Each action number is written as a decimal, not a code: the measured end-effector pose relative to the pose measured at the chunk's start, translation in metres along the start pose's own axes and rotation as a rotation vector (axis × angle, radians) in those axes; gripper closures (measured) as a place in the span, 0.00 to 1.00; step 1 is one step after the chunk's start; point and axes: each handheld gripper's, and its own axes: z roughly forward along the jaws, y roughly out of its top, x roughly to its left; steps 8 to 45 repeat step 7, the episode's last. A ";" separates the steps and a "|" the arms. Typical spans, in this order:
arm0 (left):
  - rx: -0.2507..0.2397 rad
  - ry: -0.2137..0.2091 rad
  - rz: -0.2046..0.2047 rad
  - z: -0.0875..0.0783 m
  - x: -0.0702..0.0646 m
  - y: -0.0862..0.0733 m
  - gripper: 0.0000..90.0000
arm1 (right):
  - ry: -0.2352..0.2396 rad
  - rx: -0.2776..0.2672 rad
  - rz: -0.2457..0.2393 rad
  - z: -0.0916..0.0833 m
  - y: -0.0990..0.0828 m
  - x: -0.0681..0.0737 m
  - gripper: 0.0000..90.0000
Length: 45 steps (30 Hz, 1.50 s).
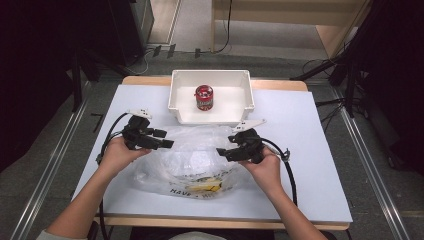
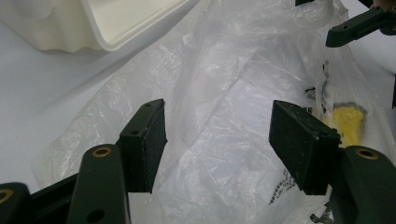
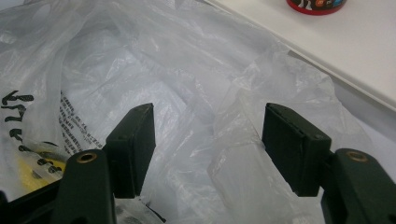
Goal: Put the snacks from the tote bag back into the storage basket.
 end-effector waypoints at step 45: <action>-0.001 0.001 -0.003 -0.001 0.000 0.000 0.42 | -0.002 -0.003 0.003 -0.001 0.000 -0.001 0.39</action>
